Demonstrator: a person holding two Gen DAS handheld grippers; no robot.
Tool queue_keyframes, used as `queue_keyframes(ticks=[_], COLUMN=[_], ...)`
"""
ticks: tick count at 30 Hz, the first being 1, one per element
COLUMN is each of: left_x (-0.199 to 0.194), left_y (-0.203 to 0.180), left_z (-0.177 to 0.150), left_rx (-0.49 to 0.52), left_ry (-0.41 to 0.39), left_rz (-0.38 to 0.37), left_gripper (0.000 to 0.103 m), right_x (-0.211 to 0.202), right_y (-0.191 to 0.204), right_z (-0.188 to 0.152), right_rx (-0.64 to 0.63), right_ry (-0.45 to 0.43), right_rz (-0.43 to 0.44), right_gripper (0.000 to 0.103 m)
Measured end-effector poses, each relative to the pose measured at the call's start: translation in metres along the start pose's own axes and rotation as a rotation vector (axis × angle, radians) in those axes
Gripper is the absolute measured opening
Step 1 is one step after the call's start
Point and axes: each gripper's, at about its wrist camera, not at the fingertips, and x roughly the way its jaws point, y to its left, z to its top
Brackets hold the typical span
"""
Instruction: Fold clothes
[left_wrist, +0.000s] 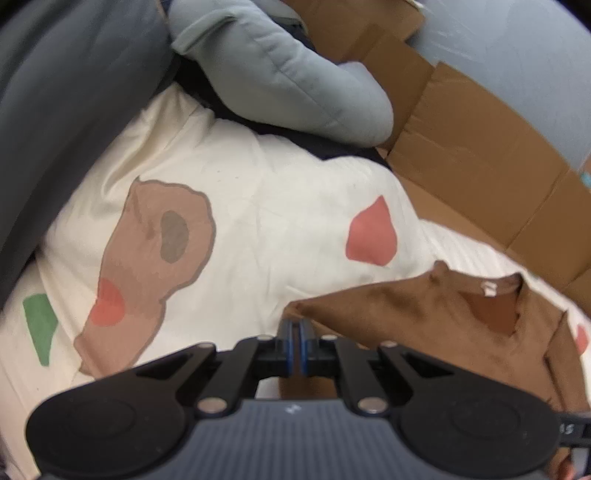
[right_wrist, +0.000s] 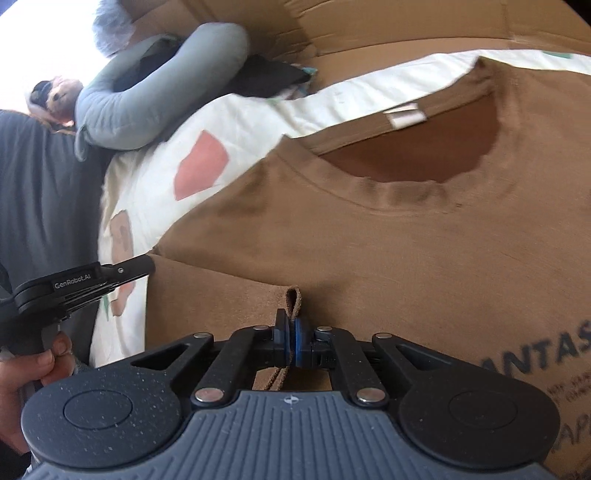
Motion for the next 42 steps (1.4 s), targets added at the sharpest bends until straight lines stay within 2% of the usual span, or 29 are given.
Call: queue_keyframes(ticks=[7, 9, 12, 13, 17, 20, 30, 37, 38, 41, 42], left_x=[0.015, 0.019, 0.017, 0.014, -0.009, -0.032, -0.101, -0.12, -0.121, -0.12, -0.118], left_y=[-0.011, -0.014, -0.015, -0.015, -0.017, -0.021, -0.032, -0.032, -0.033, -0.036, -0.038], left_z=[-0.003, -0.002, -0.001, 0.0, -0.003, -0.01, -0.069, -0.119, -0.126, -0.141, -0.146], left_rx=[0.058, 0.073, 0.056, 0.046, 0.047, 0.052, 0.036, 0.029, 0.03, 0.056, 0.067], left_ry=[0.015, 0.019, 0.03, 0.032, 0.019, 0.007, 0.004, 0.042, 0.047, 0.066, 0.073], left_rz=[0.105, 0.134, 0.144, 0.144, 0.141, 0.124, 0.123, 0.124, 0.121, 0.112, 0.109], left_gripper=[0.005, 0.006, 0.009, 0.013, 0.015, 0.015, 0.016, 0.017, 0.018, 0.038, 0.038], right_x=[0.01, 0.015, 0.012, 0.009, -0.008, -0.021, -0.05, -0.049, -0.047, -0.041, -0.04], right_y=[-0.008, -0.011, -0.015, -0.017, -0.023, -0.025, -0.016, -0.004, -0.002, 0.001, 0.002], right_z=[0.004, 0.004, 0.004, 0.003, -0.004, -0.012, -0.037, -0.073, -0.079, -0.095, -0.099], right_rx=[0.012, 0.018, 0.052, 0.07, 0.131, 0.156, 0.175, 0.149, 0.145, 0.142, 0.145], right_ry=[0.0, 0.005, 0.013, 0.013, 0.009, 0.002, 0.017, 0.087, 0.101, 0.134, 0.137], right_rz=[-0.017, -0.023, -0.012, -0.003, 0.039, 0.064, 0.116, 0.113, 0.108, 0.096, 0.098], right_gripper=[0.0, 0.004, 0.01, 0.011, 0.028, 0.028, 0.027, 0.027, 0.028, 0.036, 0.036])
